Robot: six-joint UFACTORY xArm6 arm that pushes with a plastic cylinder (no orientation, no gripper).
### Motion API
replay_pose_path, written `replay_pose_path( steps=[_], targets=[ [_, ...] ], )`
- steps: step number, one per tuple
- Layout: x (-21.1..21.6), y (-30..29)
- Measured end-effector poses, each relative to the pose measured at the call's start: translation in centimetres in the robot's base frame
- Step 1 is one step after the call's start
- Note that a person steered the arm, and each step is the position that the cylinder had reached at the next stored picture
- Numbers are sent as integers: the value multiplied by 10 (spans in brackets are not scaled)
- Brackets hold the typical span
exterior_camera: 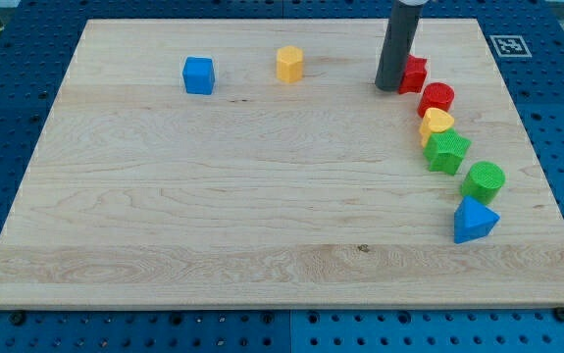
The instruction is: Push yellow hexagon to the top center
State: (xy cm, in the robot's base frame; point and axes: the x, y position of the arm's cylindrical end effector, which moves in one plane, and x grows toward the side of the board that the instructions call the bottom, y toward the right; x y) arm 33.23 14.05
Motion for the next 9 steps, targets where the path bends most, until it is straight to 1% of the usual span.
replay_pose_path(
  steps=[3,4,5,6,7,8,9],
  targets=[
    [0,17],
    [0,-6],
    [4,-49],
    [17,-94],
    [22,-119],
    [15,-162],
    [-7,-185]
  ],
)
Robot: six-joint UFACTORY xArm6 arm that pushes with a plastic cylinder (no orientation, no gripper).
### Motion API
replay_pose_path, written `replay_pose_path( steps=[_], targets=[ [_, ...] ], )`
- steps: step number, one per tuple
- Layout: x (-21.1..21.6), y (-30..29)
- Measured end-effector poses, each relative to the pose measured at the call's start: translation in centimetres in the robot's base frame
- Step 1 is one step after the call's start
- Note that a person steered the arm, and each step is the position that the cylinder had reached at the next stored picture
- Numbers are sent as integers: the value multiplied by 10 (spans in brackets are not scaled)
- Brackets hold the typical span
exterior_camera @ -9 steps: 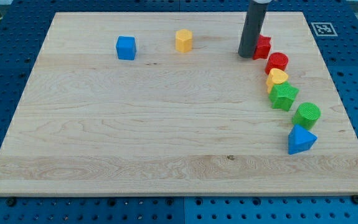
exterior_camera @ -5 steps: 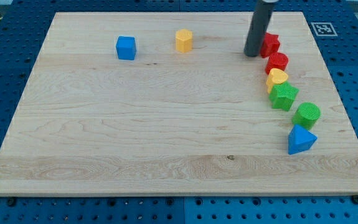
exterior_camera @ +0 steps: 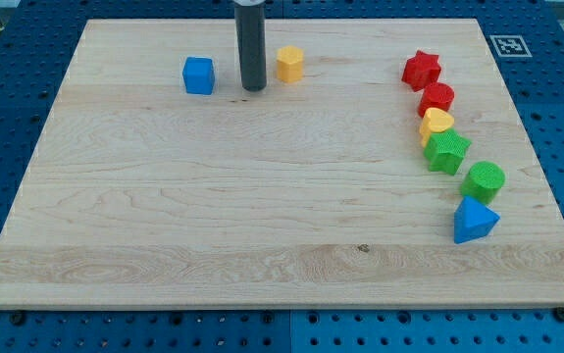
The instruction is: Push yellow hexagon to the top center
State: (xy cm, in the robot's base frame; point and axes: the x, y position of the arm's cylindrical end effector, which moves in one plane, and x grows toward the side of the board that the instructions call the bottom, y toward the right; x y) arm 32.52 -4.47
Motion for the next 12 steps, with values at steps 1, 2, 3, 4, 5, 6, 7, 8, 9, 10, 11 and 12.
replay_pose_path(
  steps=[1,2,3,4,5,6,7,8,9,10,11,12],
  targets=[
    [-3,5],
    [-22,21],
    [-39,44],
    [-41,61],
    [-30,59],
    [-19,59],
    [-20,59],
    [-27,60],
    [-45,69],
    [-47,90],
    [-47,104],
    [-35,107]
  ],
)
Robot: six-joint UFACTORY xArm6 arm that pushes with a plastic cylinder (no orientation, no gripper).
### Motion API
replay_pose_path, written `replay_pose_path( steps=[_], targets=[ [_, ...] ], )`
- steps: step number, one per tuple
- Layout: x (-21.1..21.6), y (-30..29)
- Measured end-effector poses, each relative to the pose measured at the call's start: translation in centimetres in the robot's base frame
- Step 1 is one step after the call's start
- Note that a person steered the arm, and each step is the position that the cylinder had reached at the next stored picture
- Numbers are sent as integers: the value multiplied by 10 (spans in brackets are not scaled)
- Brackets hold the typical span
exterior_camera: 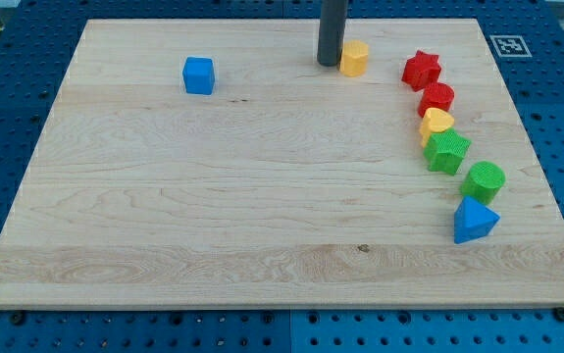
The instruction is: Push yellow hexagon to the top center
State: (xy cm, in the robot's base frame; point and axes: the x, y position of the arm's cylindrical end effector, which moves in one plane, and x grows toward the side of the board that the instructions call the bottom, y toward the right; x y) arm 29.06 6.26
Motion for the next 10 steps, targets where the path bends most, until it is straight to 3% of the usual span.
replay_pose_path(
  steps=[2,8,10],
  targets=[
    [29,14],
    [8,37],
    [-11,-22]
  ],
)
